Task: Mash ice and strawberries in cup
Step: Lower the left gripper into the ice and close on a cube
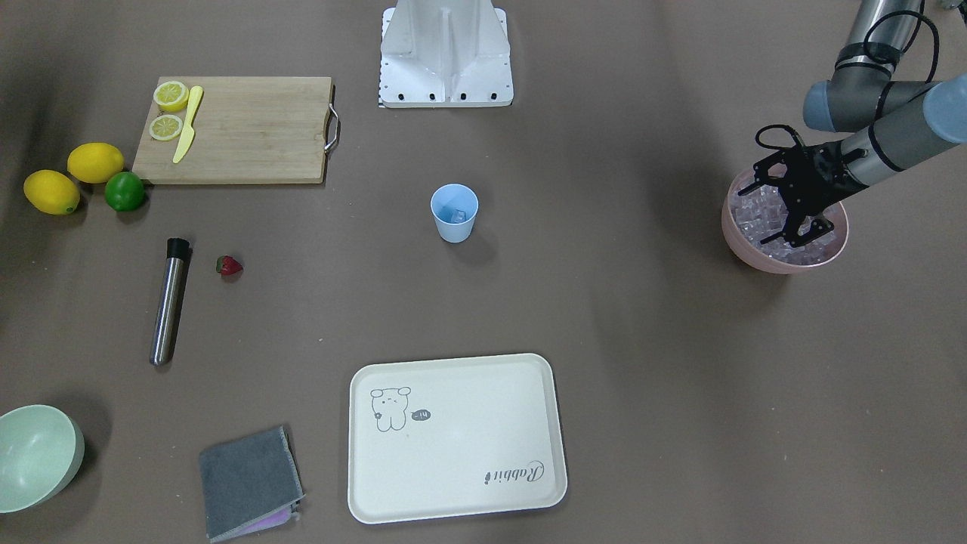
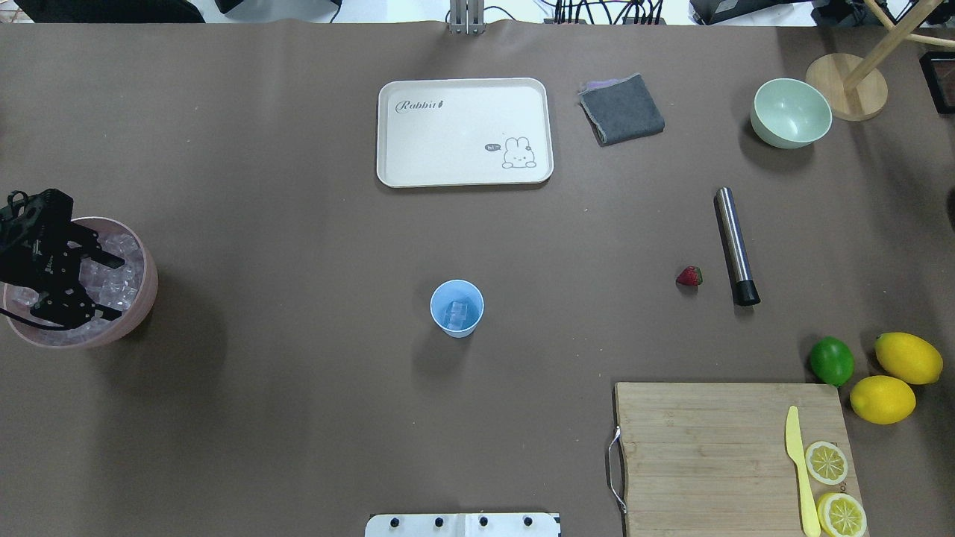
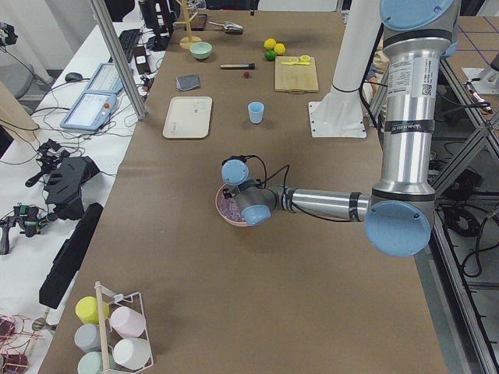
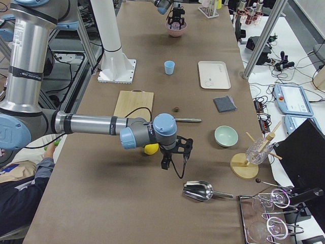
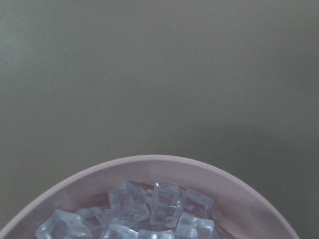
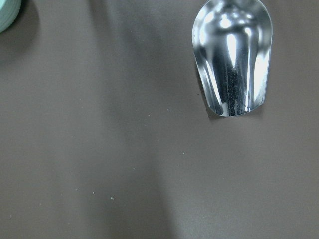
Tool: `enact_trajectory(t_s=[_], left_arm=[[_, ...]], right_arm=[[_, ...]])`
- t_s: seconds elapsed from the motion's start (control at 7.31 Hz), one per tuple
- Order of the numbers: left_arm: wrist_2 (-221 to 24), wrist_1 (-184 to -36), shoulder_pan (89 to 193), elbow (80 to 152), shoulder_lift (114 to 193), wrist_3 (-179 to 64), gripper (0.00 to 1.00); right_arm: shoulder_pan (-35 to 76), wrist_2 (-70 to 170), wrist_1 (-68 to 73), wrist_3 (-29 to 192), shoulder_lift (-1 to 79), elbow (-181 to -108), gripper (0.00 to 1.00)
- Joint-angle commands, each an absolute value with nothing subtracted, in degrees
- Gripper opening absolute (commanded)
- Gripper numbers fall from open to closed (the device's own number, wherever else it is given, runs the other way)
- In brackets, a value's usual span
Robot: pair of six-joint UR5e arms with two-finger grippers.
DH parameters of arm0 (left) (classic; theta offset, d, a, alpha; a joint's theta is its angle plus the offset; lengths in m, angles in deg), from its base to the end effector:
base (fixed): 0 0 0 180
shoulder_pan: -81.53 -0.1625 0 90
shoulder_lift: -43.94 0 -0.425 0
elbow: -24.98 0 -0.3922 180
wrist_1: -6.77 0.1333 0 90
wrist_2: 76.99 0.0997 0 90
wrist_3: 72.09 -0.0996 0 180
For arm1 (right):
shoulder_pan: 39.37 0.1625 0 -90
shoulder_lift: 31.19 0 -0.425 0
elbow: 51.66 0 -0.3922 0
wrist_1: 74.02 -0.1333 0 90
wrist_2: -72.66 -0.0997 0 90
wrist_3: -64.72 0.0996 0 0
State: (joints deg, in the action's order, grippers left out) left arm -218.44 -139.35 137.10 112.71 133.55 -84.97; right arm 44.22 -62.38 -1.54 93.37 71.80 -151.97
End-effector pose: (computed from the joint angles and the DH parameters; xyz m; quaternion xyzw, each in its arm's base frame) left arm 0.2359 -0.4422 0.5625 0.3256 0.4566 0.5017 0.6587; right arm 0.0166 -0.4151 0.6375 -0.0006 -0.3981 0.1281 0.9084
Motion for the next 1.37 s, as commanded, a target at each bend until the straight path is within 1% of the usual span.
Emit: enact_trajectory(t_s=[0.0,0.14,0.27,0.82,1.23], left_arm=[[-218.23,-140.0,136.81,112.6,132.8,-84.93,0.57],[-218.23,-140.0,136.81,112.6,132.62,-84.84,0.24],[-218.76,-139.83,136.81,112.6,132.62,-84.84,0.0],[-219.9,-139.57,137.95,112.95,132.79,-84.75,0.0],[-225.25,-138.52,143.91,112.95,133.76,-84.58,0.0]], right_arm=[[44.22,-62.34,-1.51,93.37,71.73,-151.94,1.0],[44.22,-62.34,-1.6,93.37,71.73,-152.03,1.0],[44.22,-62.34,-1.6,93.46,71.81,-152.11,1.0],[44.22,-62.43,-1.6,93.72,71.29,-152.47,1.0],[44.31,-62.52,-1.6,93.63,71.46,-152.82,1.0]])
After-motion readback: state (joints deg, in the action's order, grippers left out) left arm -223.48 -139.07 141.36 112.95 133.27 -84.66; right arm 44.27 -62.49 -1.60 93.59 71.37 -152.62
